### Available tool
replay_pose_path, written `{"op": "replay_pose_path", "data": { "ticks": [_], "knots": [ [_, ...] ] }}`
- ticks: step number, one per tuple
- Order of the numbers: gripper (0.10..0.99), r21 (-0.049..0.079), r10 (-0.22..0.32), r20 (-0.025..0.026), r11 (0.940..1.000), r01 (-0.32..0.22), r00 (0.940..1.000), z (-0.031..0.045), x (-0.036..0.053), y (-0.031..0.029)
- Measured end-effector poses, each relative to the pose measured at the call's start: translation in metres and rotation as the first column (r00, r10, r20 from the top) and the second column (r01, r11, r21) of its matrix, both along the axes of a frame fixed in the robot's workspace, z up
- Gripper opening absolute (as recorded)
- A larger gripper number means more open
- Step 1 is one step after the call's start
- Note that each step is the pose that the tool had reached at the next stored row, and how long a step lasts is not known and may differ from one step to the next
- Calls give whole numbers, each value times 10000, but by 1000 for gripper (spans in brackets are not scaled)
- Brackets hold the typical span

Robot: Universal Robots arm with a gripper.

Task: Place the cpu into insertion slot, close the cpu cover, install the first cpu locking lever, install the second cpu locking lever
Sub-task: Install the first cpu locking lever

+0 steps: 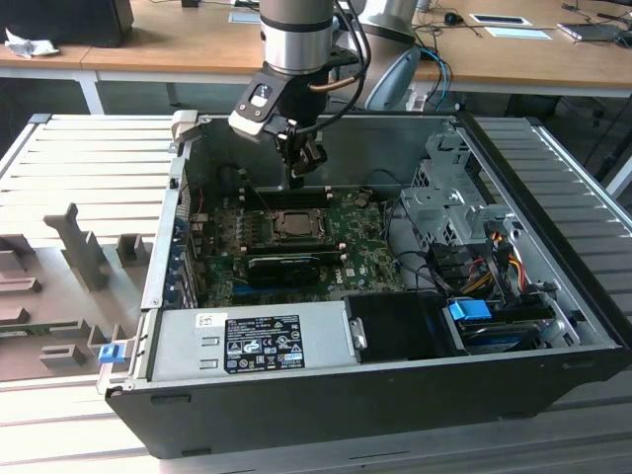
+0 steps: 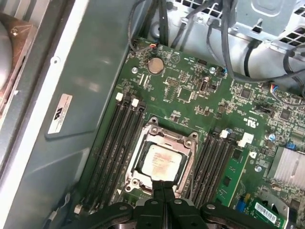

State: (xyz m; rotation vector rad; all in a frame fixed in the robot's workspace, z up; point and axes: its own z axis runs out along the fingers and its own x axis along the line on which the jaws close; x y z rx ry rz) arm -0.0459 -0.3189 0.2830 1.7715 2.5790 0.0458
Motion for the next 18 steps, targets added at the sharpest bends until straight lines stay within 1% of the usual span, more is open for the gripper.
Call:
{"op": "replay_pose_path", "data": {
  "ticks": [2,5,7,9,10,11,12,13,18],
  "knots": [
    [106,1,144,0,9999,-144,9999,0,0,0],
    [106,1,592,0,9982,-592,9982,-1,0,0],
    [106,0,993,-1,9951,-993,9951,-3,0,-1],
    [106,-1,1513,0,9885,-1513,9885,-6,0,0],
    [106,0,1760,0,9844,-1760,9844,-7,0,0],
    [106,1,2037,0,9790,-2037,9790,-7,0,0],
    [106,0,2186,1,9758,-2186,9758,-7,0,0],
    [106,2,2392,2,9710,-2392,9710,-8,0,-1],
    [106,1,2757,0,9613,-2757,9613,-7,-3,-18]
  ]
}}
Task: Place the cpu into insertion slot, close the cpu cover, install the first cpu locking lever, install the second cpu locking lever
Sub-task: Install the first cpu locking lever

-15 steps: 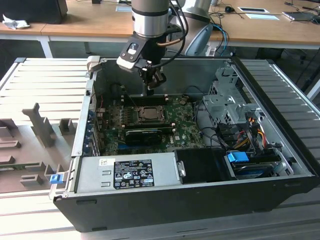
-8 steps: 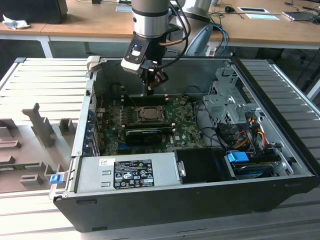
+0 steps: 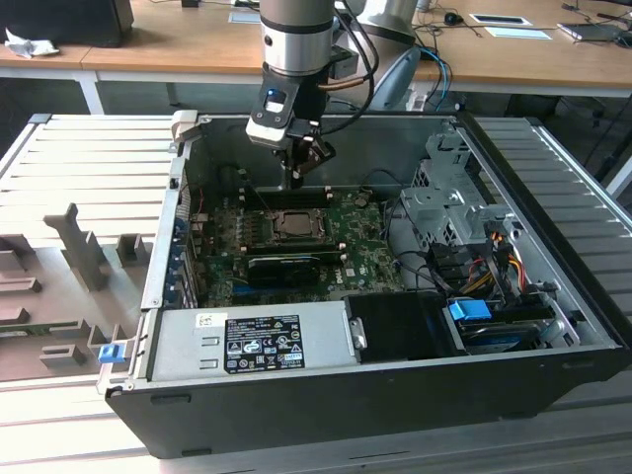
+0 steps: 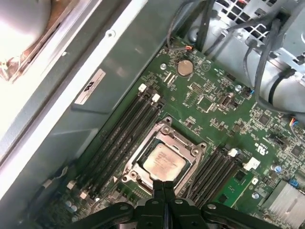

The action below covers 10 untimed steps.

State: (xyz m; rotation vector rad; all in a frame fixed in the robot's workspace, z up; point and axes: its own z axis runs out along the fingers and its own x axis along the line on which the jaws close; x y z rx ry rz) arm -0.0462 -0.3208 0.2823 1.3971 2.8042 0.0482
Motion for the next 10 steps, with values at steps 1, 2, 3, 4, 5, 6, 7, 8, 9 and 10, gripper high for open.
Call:
{"op": "replay_pose_path", "data": {
  "ticks": [1,2,3,4,5,6,7,8,9,10],
  "knots": [
    [106,1,82,1,10000,-82,10000,-1,0,-1],
    [106,0,205,0,9998,-205,9998,0,0,-1],
    [106,0,339,0,9994,-339,9994,-1,0,-1],
    [106,-1,514,-1,9987,-514,9987,0,-1,-2],
    [106,0,689,-1,9976,-689,9976,-1,-1,-2],
    [106,-1,868,-1,9962,-868,9962,-1,0,-2],
    [106,-1,1063,-1,9943,-1063,9943,-2,-1,-2],
    [106,-2,1399,-1,9902,-1399,9902,-3,-1,-2],
    [106,-1,1706,-1,9853,-1706,9853,-4,0,-2],
    [106,0,2033,-1,9791,-2033,9791,-6,-1,-2]
  ]
}}
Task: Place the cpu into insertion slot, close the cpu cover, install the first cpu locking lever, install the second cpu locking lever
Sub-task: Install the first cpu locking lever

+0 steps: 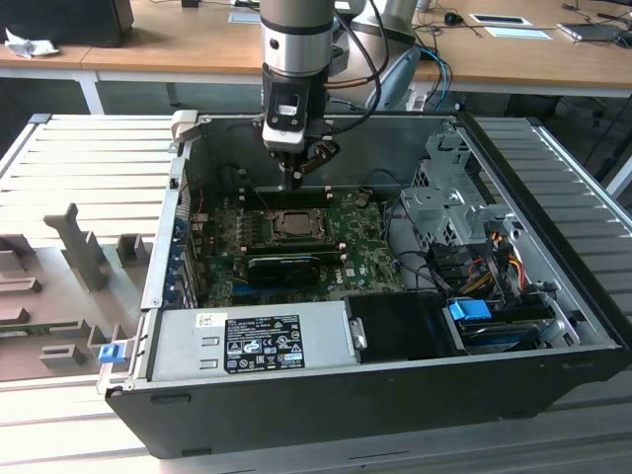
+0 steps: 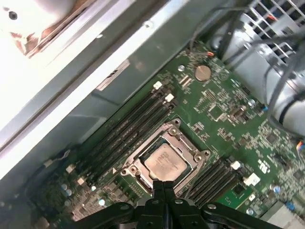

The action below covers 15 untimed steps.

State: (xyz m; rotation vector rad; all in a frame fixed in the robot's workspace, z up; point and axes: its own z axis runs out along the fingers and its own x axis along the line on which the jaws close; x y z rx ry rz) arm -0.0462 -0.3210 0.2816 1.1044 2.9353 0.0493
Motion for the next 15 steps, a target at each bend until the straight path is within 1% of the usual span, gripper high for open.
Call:
{"op": "replay_pose_path", "data": {
  "ticks": [1,2,4,6,8,9,11,12,13,14,15],
  "knots": [
    [106,0,304,0,9995,-304,9995,-2,0,0],
    [106,1,653,1,9979,-653,9979,-5,0,0],
    [106,0,1023,0,9948,-1023,9948,-10,0,0],
    [106,1,1391,1,9903,-1391,9903,-15,0,0],
    [106,0,1847,0,9828,-1847,9828,-22,0,0],
    [106,-1,2135,-1,9769,-2135,9769,-24,0,0],
    [106,-2,2529,-1,9675,-2529,9675,-27,0,0],
    [106,-1,2755,0,9613,-2755,9613,-28,0,0],
    [106,-1,2896,-1,9572,-2896,9572,-28,0,0],
    [106,-1,3113,0,9503,-3113,9503,-29,0,0],
    [106,0,3256,1,9455,-3256,9455,-29,0,0]
  ]
}}
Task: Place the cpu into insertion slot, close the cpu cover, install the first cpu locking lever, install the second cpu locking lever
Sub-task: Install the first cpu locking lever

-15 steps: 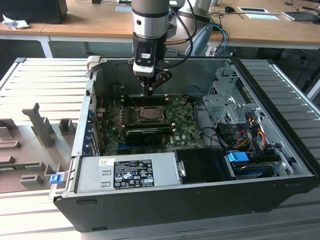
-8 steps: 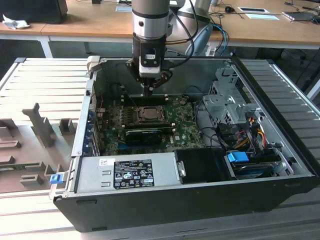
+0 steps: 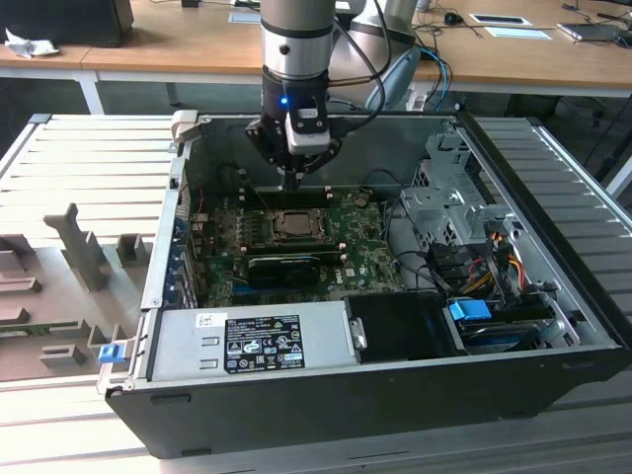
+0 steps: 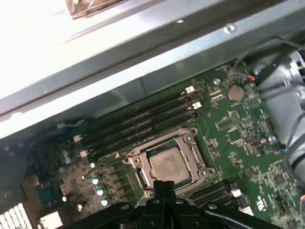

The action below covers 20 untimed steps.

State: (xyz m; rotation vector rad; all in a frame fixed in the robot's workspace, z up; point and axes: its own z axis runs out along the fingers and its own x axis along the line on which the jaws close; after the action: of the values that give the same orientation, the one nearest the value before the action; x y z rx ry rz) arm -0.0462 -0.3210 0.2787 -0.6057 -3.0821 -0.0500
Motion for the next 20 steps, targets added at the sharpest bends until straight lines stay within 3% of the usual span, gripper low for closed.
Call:
{"op": "replay_pose_path", "data": {
  "ticks": [5,13,16,19,20],
  "knots": [
    [106,0,804,0,9968,-804,9968,-1,0,0],
    [106,-1,1901,0,9818,-1901,9818,-3,0,0],
    [106,0,2390,-1,9710,-2390,9710,-4,0,0],
    [106,-1,2919,0,9565,-2919,9565,-4,0,0],
    [106,0,3152,0,9490,-3152,9490,-5,0,0]
  ]
}}
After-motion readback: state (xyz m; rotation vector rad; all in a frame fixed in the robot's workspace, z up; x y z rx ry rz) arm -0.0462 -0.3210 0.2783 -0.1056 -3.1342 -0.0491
